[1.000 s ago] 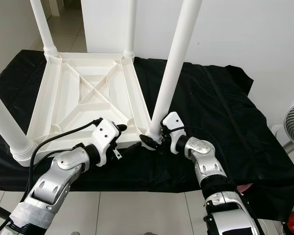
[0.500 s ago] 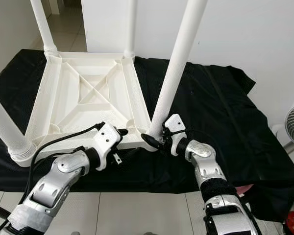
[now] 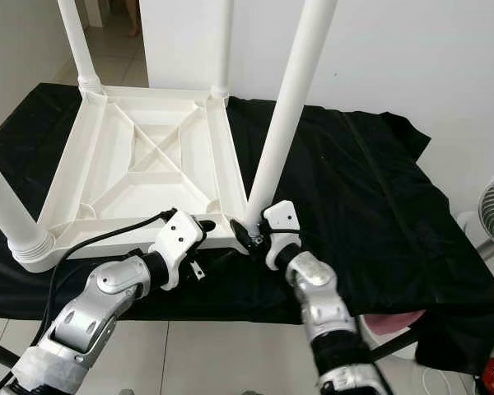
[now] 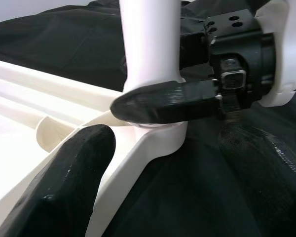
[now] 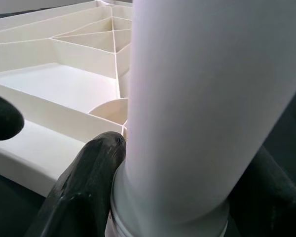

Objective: Building children table

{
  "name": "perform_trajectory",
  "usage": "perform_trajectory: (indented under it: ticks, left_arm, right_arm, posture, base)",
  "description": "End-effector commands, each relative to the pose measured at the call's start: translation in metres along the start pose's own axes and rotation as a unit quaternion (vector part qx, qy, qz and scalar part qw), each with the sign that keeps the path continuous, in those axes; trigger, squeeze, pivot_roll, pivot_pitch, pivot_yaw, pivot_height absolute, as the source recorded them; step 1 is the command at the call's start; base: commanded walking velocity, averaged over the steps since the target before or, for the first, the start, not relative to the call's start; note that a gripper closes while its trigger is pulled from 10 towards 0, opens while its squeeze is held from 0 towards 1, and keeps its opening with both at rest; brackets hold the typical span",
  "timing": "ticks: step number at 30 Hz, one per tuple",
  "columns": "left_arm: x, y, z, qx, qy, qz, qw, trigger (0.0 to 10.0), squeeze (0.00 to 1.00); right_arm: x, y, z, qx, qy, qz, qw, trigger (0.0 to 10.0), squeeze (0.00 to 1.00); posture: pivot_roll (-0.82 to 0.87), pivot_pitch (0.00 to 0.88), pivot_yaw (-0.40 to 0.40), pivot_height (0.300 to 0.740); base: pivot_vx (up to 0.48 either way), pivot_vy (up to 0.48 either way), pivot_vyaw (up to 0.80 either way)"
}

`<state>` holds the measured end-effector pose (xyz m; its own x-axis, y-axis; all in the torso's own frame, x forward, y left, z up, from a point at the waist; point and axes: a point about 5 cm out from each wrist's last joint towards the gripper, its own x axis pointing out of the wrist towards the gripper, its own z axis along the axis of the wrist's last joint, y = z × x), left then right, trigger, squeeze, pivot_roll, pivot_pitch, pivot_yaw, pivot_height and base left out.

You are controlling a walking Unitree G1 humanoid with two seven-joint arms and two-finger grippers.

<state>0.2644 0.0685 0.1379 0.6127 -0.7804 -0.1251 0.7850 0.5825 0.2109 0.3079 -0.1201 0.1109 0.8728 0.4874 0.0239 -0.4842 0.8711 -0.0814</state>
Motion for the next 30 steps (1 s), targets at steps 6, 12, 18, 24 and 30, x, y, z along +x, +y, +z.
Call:
perform_trajectory:
  ticks: [6, 12, 18, 24, 30]
  left_arm:
    - [0.000, -0.003, 0.000, -0.001, 0.002, -0.009, 1.000, 10.0, 0.00]
    - [-0.001, -0.003, 0.000, -0.001, 0.002, -0.007, 1.000, 10.0, 0.00]
    - [-0.001, -0.001, 0.002, 0.000, 0.000, -0.003, 1.000, 10.0, 0.00]
    - [-0.001, 0.001, 0.004, 0.000, -0.001, -0.001, 1.000, 10.0, 0.00]
    - [-0.001, 0.001, 0.004, 0.000, -0.001, -0.002, 1.000, 10.0, 0.00]
  right_arm:
    - [-0.014, -0.006, -0.015, 0.039, 0.042, -0.211, 0.976, 10.0, 0.00]
    - [-0.013, 0.006, -0.014, 0.046, 0.045, -0.209, 0.976, 10.0, 0.00]
    - [-0.014, 0.003, -0.004, 0.049, 0.022, -0.188, 0.981, 10.0, 1.00]
    - [-0.015, -0.010, 0.005, 0.037, 0.004, -0.134, 0.990, 10.0, 1.00]
    - [-0.010, -0.025, 0.015, 0.016, -0.003, -0.012, 1.000, 10.0, 0.00]
  posture:
    - [-0.01, 0.000, -0.101, 0.740]
    - [-0.01, 0.000, -0.098, 0.740]
    - [-0.02, 0.002, -0.095, 0.740]
    - [-0.01, 0.015, -0.093, 0.740]
    - [-0.01, 0.014, -0.088, 0.740]
  base:
    - [0.000, 0.000, 0.00]
    - [0.000, 0.000, 0.00]
    - [0.000, 0.000, 0.00]
    - [0.000, 0.000, 0.00]
    - [0.000, 0.000, 0.00]
